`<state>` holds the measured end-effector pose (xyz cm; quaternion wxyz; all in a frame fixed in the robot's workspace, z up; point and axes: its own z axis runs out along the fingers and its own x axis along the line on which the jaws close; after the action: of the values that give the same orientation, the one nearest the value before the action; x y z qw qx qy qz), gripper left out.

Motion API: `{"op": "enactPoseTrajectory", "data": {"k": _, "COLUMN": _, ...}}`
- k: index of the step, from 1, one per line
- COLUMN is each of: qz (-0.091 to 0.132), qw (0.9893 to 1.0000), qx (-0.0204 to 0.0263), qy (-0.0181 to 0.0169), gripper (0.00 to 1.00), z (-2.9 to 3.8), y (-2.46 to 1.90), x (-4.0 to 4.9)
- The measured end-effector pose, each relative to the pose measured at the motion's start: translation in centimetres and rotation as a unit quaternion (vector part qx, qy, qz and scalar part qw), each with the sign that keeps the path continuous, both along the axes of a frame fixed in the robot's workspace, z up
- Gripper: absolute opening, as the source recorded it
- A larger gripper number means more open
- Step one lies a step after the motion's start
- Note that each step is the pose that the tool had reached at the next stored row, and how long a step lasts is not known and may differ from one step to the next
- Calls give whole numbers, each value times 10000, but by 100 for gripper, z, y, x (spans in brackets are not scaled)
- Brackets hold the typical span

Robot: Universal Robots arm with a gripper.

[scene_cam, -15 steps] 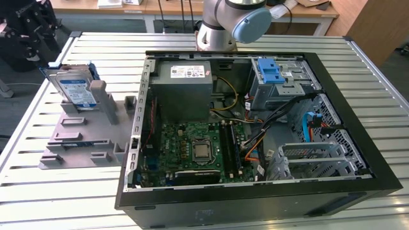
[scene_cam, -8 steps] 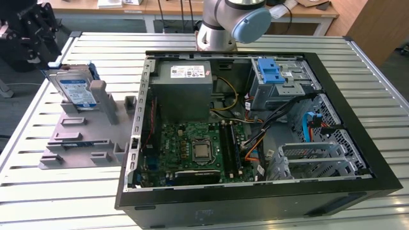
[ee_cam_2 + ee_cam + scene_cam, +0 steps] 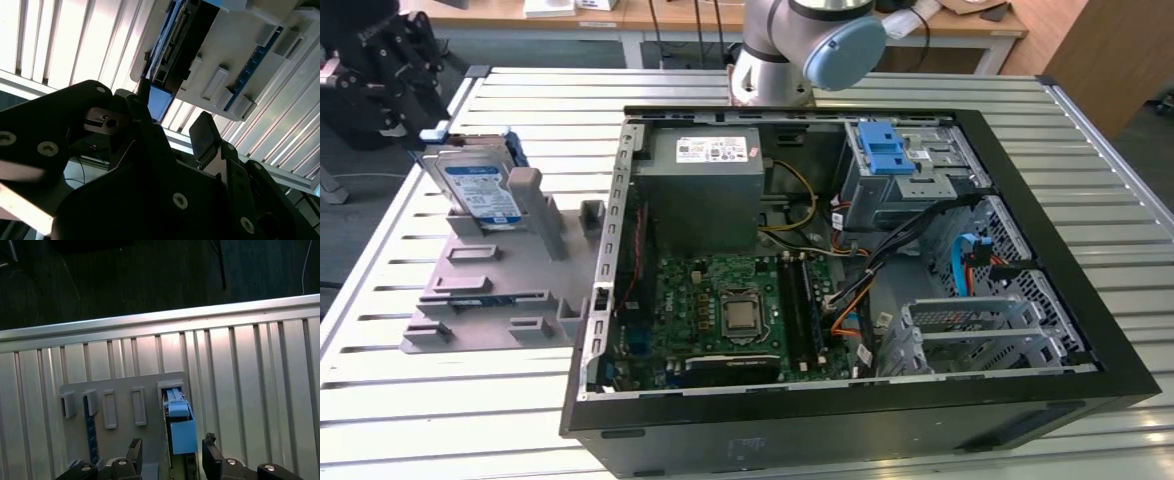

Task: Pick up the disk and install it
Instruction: 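Pick up the disk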

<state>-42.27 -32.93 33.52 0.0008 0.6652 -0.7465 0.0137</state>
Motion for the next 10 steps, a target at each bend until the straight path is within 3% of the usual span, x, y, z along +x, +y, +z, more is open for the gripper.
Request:
{"op": "enactPoseTrajectory", "data": {"k": 5, "qz": 333, "qw": 9994, "qx": -1, "qy": -10, "gripper": 59, "z": -35, "y": 0, "x": -3}}
{"op": "enactPoseTrajectory", "data": {"k": 10, "qz": 351, "qw": 9994, "qx": 0, "qy": -11, "gripper": 59, "z": -56, "y": 14, "x": -22}}
